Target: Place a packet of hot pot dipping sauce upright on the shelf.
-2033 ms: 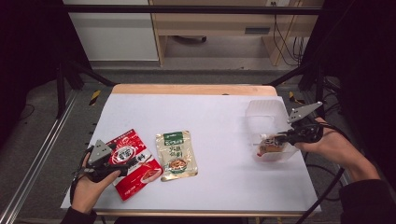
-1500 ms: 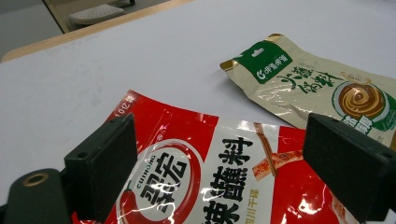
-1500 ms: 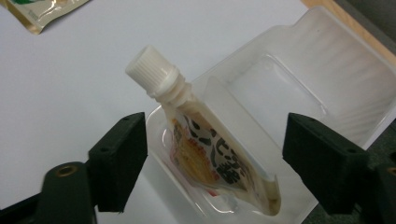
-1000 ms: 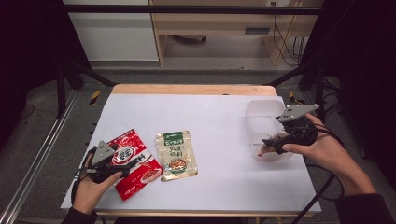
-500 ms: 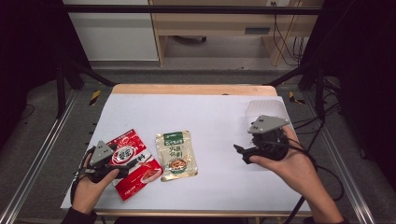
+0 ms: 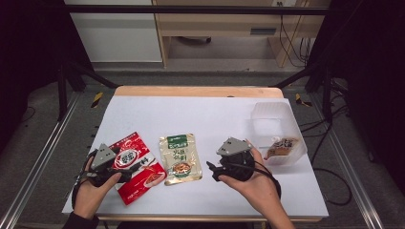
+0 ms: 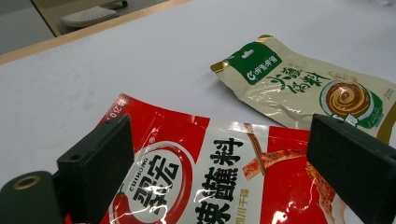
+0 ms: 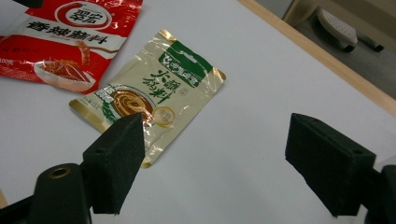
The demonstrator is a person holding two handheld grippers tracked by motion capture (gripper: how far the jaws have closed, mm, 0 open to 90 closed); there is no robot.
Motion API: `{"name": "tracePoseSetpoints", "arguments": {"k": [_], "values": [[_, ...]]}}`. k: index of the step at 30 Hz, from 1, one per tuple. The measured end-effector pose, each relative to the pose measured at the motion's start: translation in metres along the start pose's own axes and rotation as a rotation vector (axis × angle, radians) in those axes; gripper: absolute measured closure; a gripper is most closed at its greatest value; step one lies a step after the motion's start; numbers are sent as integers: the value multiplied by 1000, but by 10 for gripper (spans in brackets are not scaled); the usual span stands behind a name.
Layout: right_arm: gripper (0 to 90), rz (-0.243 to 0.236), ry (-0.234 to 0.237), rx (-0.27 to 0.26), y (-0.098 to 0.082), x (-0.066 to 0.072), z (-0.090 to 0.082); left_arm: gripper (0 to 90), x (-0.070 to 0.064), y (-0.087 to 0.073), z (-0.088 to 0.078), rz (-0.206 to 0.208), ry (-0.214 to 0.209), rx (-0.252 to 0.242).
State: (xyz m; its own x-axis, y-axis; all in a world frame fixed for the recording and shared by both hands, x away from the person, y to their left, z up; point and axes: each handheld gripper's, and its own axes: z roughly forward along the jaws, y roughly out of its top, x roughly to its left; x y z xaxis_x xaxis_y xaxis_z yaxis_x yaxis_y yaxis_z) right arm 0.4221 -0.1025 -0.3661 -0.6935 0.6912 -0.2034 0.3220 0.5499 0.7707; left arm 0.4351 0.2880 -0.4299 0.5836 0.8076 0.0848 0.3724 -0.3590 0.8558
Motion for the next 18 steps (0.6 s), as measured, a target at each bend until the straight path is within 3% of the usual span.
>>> {"name": "tracePoseSetpoints", "arguments": {"k": [4,18], "values": [[202,28,-19,-5,-8,5,13,77,0,1,-1,8,-3,5],[200,126,-37,14,-37,3,60,80,-8,11,-1,33,-36,18]]}}
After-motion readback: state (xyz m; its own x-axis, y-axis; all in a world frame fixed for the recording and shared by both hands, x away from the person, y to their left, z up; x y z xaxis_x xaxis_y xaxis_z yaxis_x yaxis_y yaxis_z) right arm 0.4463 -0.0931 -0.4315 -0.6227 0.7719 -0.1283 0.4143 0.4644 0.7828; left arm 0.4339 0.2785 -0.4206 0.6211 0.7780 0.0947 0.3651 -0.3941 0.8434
